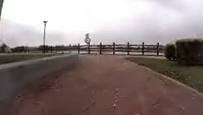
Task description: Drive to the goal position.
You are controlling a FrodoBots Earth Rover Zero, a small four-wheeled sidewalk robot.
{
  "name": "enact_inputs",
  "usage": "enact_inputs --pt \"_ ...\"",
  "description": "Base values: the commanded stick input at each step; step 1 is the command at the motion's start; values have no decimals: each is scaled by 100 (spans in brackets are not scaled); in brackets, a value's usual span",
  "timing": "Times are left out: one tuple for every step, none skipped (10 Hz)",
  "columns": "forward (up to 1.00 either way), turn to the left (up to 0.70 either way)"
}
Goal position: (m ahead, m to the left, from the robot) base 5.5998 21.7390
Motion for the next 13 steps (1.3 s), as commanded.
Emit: enact_inputs --pt "70 0" --pt "70 2" --pt "70 1" --pt "70 1" --pt "70 2" --pt "70 2" --pt "70 2" --pt "70 2" --pt "70 2" --pt "70 2" --pt "70 0" --pt "70 0" --pt "70 1"
